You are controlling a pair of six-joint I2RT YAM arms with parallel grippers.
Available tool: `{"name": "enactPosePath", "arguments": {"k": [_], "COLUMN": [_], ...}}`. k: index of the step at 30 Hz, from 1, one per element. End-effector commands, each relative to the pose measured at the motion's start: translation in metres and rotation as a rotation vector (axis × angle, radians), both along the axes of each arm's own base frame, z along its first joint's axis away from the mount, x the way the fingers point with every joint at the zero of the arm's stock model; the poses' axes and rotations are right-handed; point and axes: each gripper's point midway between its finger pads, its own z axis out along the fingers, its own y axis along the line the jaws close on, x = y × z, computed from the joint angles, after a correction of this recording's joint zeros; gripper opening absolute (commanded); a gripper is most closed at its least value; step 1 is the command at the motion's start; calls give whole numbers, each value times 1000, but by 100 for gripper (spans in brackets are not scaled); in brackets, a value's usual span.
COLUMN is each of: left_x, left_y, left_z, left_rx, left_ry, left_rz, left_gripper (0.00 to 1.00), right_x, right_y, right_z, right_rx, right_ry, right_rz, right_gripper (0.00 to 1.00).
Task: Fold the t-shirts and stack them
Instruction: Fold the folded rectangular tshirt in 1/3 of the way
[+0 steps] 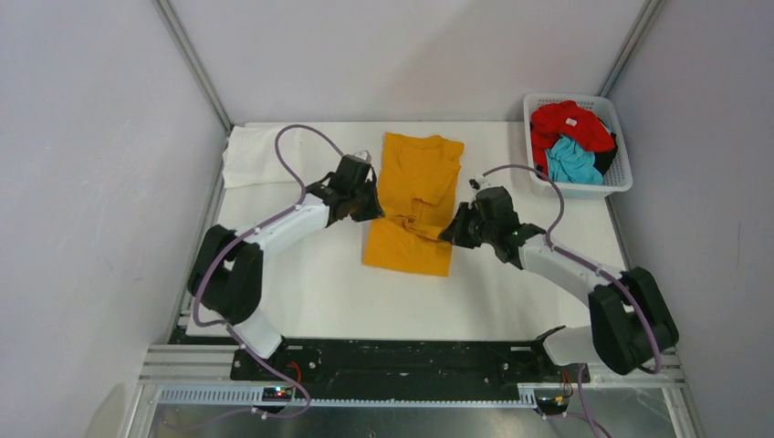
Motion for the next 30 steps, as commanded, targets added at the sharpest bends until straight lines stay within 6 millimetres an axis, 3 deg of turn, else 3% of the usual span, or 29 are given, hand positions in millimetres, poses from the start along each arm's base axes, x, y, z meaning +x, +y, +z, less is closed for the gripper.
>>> {"name": "enactPosePath", "arguments": {"k": [1, 13, 19, 21, 22, 23, 24, 26, 29, 30], "left_x": [30, 60, 71, 79, 83, 85, 86, 83, 70, 58], "left_y": [-3, 2, 1, 2, 1, 2, 3, 10, 21, 26], "left_z": [10, -26, -29, -24, -19, -17, -10, -1, 5, 4], "left_rx": [-3, 52, 64, 70, 66, 67, 66, 79, 88, 89], "left_ry": [-42, 32, 34, 18, 7, 1, -10, -26, -31, -22], "left_rz": [-55, -62, -65, -60, -63, -63, -58, -39, -6, 0], "left_gripper": [0, 1, 22, 37, 55, 68, 90, 98, 100, 100], "right_x": [39, 76, 95, 107, 113, 115, 116, 113, 102, 92], "right_y": [9, 2, -4, -9, -9, -10, -10, -11, -14, -13], "right_z": [20, -11, -25, -23, -20, -18, -14, -10, -2, -8], "right_rx": [65, 69, 48, 45, 50, 53, 59, 56, 27, 12], "right_ry": [-81, -22, -15, -38, -50, -55, -62, -56, -68, -47], "right_rz": [21, -27, -82, -124, -135, -138, -148, -156, -162, -154], "right_gripper": [0, 0, 6, 18, 42, 55, 75, 95, 99, 99]}}
